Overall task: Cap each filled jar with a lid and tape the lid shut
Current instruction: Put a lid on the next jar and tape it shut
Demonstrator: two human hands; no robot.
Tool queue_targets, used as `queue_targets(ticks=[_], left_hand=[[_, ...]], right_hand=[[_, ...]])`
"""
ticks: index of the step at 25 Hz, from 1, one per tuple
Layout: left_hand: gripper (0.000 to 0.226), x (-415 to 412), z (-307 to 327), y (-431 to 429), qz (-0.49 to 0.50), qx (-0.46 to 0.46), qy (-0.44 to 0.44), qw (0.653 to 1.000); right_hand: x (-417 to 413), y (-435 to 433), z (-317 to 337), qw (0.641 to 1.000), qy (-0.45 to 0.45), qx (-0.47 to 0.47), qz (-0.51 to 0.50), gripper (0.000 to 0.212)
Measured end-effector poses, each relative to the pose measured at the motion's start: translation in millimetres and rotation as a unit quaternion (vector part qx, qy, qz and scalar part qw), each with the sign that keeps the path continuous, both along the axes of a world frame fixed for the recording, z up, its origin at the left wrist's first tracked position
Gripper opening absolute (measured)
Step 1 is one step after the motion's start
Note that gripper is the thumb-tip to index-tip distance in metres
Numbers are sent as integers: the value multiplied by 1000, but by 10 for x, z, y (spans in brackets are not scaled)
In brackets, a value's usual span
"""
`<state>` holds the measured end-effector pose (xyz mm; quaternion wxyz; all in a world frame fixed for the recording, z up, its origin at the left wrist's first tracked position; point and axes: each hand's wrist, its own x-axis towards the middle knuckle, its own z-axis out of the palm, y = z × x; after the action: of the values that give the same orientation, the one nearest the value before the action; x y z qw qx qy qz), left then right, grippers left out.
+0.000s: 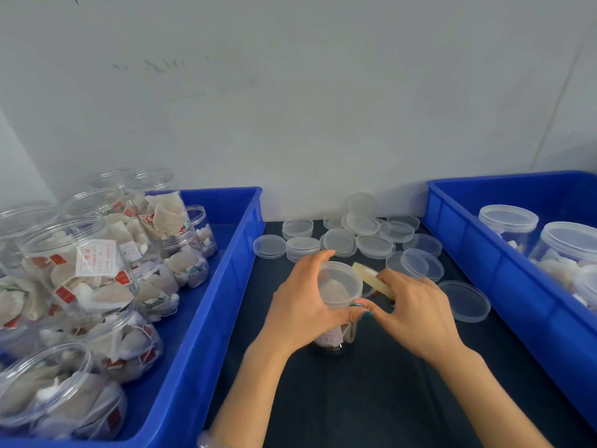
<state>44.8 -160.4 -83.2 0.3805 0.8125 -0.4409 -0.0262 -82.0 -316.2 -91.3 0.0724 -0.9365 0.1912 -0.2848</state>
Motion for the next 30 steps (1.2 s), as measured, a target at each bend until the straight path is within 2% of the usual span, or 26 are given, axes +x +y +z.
queue_targets(ticks=[3,7,10,13,15,18,19,21,24,28,30], left_hand=[[109,42,69,20,4,46,-9,999],[98,122,124,63,-16,63,-2,998],[82,132,211,37,-72,68,11,995],[77,129,303,9,-125,94,29,987],[76,82,364,-44,-117,134,-13,984],[87,-123,354,-239,-50,223,-167,959],[92,-207,312,-291,-25,231,-209,950],[87,-294,242,-338,14,196,-260,945],[68,-221,203,-290,12,139,-243,960],[53,-203,203,-275,-2,122,-240,963],[48,-225,217,-295,-15,123,-237,964]], right_hand=[[-74,-64,46,997,65,-20,41,53],[-139,-178,100,993,71,-64,71,41],[-96,-225,133,992,72,-86,58,48],[-56,-239,95,993,50,-88,61,62],[-39,-222,50,993,18,-103,57,55],[-14,-191,24,992,-11,-114,47,33],[-13,-196,11,993,-6,-110,46,32],[-34,-226,-13,994,9,-86,70,44],[-51,-282,-4,990,27,-37,131,54],[-26,-278,13,988,53,-69,124,29],[-33,-292,14,990,54,-70,113,24]])
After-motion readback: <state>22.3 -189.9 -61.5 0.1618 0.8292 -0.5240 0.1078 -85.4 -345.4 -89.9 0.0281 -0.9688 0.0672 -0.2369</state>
